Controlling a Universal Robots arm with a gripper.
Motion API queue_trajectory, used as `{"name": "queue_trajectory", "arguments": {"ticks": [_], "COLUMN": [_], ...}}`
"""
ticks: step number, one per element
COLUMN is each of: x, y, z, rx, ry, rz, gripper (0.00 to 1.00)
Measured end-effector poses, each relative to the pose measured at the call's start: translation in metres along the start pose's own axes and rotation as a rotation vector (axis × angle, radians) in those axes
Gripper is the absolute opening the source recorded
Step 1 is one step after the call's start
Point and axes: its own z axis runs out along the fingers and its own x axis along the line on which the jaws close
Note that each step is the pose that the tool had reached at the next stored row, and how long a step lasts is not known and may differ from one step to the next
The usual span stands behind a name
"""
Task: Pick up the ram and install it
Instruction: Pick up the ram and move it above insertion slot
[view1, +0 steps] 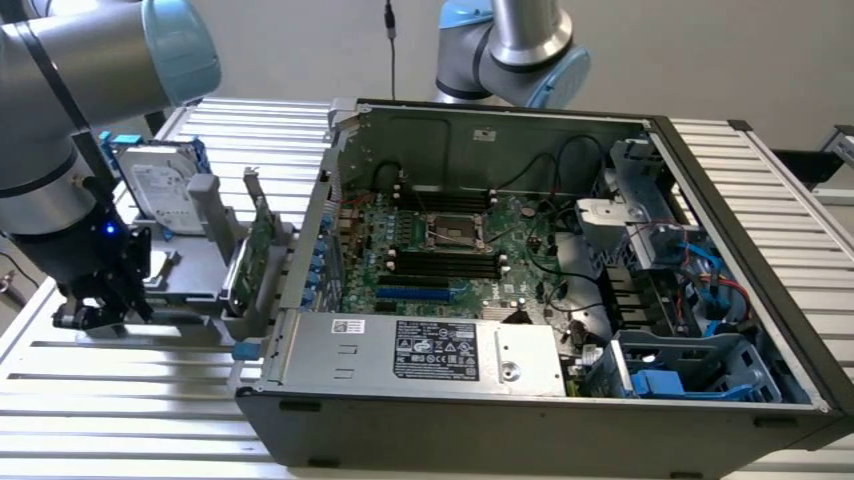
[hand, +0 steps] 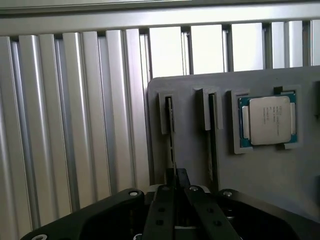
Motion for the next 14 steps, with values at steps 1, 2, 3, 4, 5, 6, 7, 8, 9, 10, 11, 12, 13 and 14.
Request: {"name": "queue_trajectory", "arguments": {"ticks": [1,2,3,4,5,6,7,8,9,10,11,12,13,14], "x": [0.0,0.0,0.0,-0.001,-0.001,-0.001,-0.001,-0.001,-0.001,-0.002,-0.002,-0.002,-0.002,-0.002], "y": [0.0001,0.0002,0.0003,0.0005,0.0006,0.0008,0.0009,0.0011,0.0012,0.0014,0.0015,0.0017,0.0018,0.002], "z": [-0.0028,-0.0061,-0.0101,-0.0145,-0.0191,-0.0235,-0.0281,-0.0326,-0.0374,-0.0418,-0.0463,-0.0508,-0.0553,-0.0599], "rx": [0.0,0.0,0.0,-0.0001,-0.0003,-0.0003,-0.0004,-0.0006,-0.0006,-0.0006,-0.0007,-0.0006,-0.0007,-0.0007], "ry": [0.0,0.0,-0.0001,0.0,0.0001,0.0,0.0001,0.0001,0.0001,0.0,0.0,-0.0001,0.0,0.0001], "rz": [0.0,0.0,0.0,0.0,0.0,0.0,0.0,0.0,0.0,0.0,0.0,0.0,0.0,0.0], "gripper": [0.13,0.13,0.13,0.13,0.13,0.13,0.13,0.13,0.13,0.13,0.13,0.13,0.13,0.13]}}
